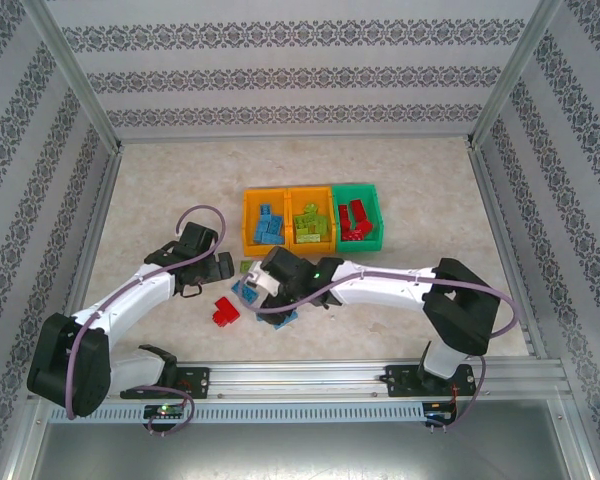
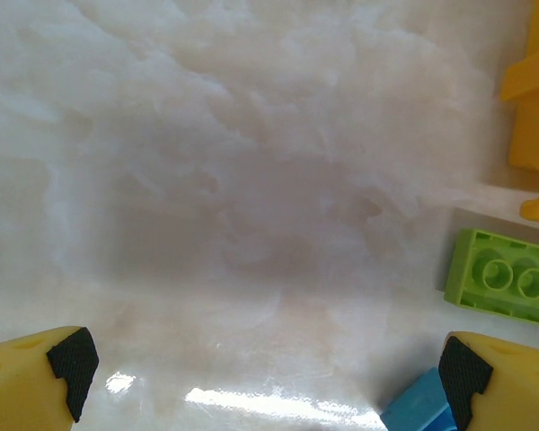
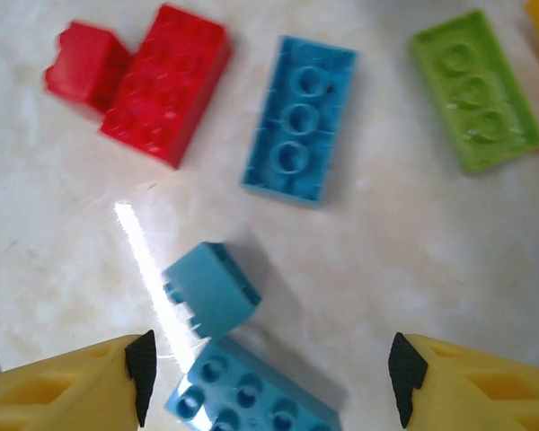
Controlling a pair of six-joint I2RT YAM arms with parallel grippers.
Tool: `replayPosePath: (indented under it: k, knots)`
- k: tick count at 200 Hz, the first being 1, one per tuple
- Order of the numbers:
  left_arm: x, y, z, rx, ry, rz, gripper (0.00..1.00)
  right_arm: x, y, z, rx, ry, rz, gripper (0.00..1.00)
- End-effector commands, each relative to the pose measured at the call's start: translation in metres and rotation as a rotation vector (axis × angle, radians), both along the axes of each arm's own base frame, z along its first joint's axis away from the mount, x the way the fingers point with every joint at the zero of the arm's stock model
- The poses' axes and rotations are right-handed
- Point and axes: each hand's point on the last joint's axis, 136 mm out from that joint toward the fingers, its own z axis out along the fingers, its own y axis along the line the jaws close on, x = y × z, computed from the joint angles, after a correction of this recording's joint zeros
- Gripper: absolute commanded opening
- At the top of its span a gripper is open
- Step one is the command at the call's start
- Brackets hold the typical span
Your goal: Sort the legos into containers by color
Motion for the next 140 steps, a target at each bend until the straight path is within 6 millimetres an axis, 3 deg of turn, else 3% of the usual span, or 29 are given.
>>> replayPosePath:
  k: [1,29,88,140]
  knots:
    - [-0.004,0.003,-0.005,-0.008,0.022,0.011,0.99,-0.011,0.011,-0.008,-0.047,-0.026,0.135,0.72]
    - [-0.005,0.004,-0.007,-0.006,0.027,0.011,0.99,-0.022,0.019,-0.018,-0.073,-0.042,0.214,0.73]
    - [-0.007,0.003,-0.01,-0.014,0.033,0.013,0.99,-0.023,0.023,-0.035,-0.118,-0.027,0.256,0.72]
    - [-0.007,0.003,-0.012,-0.014,0.037,0.013,0.99,-0.021,0.03,-0.049,-0.127,-0.011,0.268,0.63]
